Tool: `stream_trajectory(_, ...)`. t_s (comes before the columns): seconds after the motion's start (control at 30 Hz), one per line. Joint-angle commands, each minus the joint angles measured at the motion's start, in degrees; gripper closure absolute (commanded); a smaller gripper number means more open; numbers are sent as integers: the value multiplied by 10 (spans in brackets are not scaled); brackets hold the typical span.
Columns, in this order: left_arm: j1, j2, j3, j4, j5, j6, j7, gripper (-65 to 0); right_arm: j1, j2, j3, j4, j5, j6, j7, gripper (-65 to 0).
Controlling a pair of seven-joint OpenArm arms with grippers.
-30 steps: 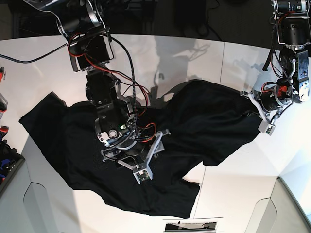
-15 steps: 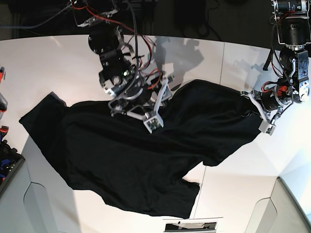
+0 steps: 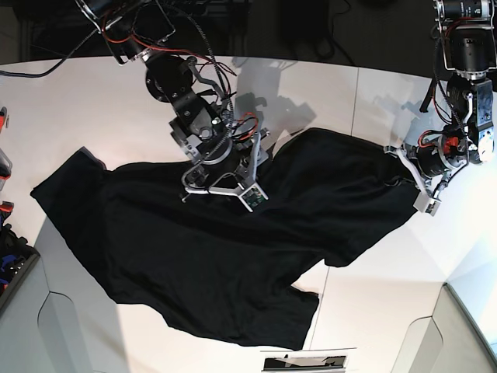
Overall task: Layout the t-shirt on the table in an organized manner, then fold the t-shirt properly
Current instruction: 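Drag the shirt fabric with the right gripper away from the left gripper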
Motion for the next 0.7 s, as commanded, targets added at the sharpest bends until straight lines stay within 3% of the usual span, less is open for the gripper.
stream_trajectory(0.0, -8, -9, -3, 6, -2, -2, -1, -15, 11, -3, -5, 1, 0, -3, -8, -369)
stream_trajectory(0.23, -8, -9, -3, 6, -3, -2, 6, -15, 17, -3, -7, -45, -8, -8, 9, -352)
stream_trajectory(0.47, -13, -10, -3, 6, -6, -2, 7, -15, 18, -3, -7, -58, -18, -9, 9, -112)
stream_trajectory(0.57, -22, -10, -3, 6, -5, -2, 8, -15, 18, -3, -7, -41, -33, -36, -9, 0)
stream_trajectory(0.67, -24, -10, -3, 6, 10, -2, 11, -15, 16, -3, -7, -2, -34, -35, -56, 0)
